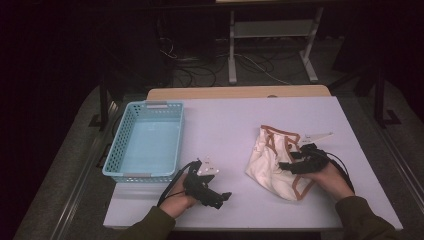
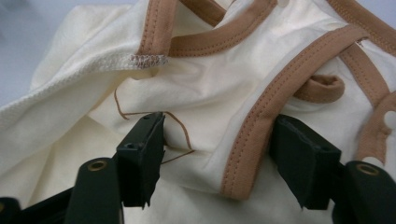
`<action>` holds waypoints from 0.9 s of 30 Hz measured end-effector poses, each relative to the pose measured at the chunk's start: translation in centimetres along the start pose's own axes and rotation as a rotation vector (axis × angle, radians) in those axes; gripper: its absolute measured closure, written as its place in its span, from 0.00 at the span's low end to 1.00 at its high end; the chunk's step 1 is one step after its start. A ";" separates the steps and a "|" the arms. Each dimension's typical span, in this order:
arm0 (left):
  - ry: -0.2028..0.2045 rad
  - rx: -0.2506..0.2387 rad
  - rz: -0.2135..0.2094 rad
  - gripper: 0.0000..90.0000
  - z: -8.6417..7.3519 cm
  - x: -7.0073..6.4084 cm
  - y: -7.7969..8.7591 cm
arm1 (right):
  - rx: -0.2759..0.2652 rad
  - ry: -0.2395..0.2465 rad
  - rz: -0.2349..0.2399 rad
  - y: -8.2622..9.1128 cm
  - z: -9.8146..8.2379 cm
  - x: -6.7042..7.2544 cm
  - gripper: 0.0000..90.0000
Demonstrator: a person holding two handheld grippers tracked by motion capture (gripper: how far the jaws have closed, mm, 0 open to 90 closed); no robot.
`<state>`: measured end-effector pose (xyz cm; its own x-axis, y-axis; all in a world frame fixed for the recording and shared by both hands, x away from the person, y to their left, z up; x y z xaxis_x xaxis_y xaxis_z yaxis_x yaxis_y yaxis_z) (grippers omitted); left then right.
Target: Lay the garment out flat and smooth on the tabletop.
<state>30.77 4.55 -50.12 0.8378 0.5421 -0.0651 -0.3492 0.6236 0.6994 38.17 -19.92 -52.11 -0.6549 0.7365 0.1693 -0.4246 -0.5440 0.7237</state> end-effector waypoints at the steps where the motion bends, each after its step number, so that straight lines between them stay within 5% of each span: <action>1: -0.002 0.001 0.000 0.00 0.0 0.0 0.0 | 0.002 0.004 0.000 0.0 0.0 0.1 0.44; 14: -0.007 0.001 -0.002 0.00 0.0 -0.1 -0.1 | 0.016 0.051 -0.036 0.1 0.0 -0.1 0.80; 27: -0.008 0.002 -0.002 0.00 0.0 -0.1 0.0 | 0.011 0.051 -0.033 0.4 0.5 0.1 0.89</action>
<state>30.74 4.49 -50.14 0.8420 0.5360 -0.0606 -0.3467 0.6239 0.7004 38.25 -19.91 -51.45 -0.6720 0.7322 0.1113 -0.4396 -0.5153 0.7357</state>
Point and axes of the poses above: each handheld gripper's, and its own axes: y roughly backward along the jaws, z roughly out of its top, x roughly to its left, the point moved 10 cm from there along -y, roughly forward along the jaws
